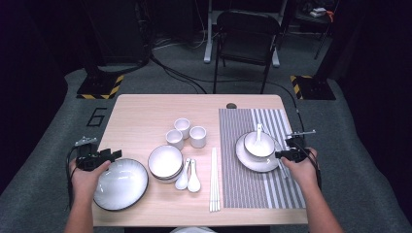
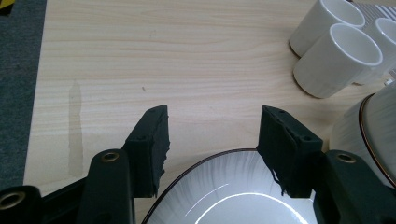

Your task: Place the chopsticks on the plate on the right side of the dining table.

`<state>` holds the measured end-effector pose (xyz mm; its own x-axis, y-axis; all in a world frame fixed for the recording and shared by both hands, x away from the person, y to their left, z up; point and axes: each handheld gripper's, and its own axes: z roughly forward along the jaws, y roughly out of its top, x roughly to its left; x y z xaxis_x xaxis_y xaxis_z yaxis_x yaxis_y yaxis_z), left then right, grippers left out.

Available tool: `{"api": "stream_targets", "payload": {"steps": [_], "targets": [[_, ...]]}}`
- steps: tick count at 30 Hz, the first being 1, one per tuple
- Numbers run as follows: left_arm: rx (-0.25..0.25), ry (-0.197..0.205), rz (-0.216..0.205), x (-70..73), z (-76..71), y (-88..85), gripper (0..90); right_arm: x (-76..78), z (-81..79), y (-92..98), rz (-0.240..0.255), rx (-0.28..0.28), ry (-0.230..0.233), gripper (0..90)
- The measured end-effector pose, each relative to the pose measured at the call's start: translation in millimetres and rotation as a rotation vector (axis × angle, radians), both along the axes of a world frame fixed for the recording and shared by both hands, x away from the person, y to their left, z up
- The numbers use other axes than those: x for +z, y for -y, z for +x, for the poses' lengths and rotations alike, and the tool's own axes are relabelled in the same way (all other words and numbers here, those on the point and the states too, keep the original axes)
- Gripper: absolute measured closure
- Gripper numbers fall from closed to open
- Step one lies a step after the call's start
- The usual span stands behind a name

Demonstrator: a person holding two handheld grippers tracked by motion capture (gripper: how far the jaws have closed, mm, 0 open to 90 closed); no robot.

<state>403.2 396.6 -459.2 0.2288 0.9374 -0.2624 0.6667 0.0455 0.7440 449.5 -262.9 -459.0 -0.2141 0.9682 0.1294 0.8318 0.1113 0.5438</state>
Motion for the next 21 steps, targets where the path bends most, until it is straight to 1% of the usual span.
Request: {"api": "stream_targets", "payload": {"steps": [2,6,9,12,13,14,15,20,21], "targets": [[-0.008,0.003,0.004,0.4,0.2,-1.4,43.3,-1.6,0.5,-0.4,-0.008,0.006,-0.003,68.6],[-0.001,0.0,0.001,-0.2,0.2,-0.2,43.3,-3.3,1.6,-0.3,-0.018,0.019,-0.001,69.1],[-0.012,-0.002,0.004,-0.4,0.8,0.0,43.3,-3.0,1.6,-1.5,-0.021,0.017,-0.001,69.2],[-0.003,-0.006,-0.002,0.0,0.2,0.3,43.3,-4.2,2.1,-2.9,-0.027,0.019,-0.008,69.2],[-0.008,-0.002,0.002,0.0,0.6,-0.5,43.3,-4.8,2.5,-3.1,-0.033,0.025,-0.008,69.7],[-0.003,0.005,0.002,-0.4,0.6,-0.2,43.3,-5.6,2.8,-4.0,-0.04,0.028,-0.006,70.3],[-0.004,0.004,0.001,-0.2,0.6,-0.4,43.4,-5.4,2.7,-4.5,-0.045,0.027,-0.012,71.3],[-0.009,-0.003,0.003,0.0,0.7,-0.9,43.4,-6.5,3.3,-5.8,-0.055,0.034,-0.003,73.7],[-0.004,0.001,0.002,-0.3,0.7,-0.6,43.3,-6.5,3.1,-6.1,-0.056,0.034,-0.005,74.3]]}}
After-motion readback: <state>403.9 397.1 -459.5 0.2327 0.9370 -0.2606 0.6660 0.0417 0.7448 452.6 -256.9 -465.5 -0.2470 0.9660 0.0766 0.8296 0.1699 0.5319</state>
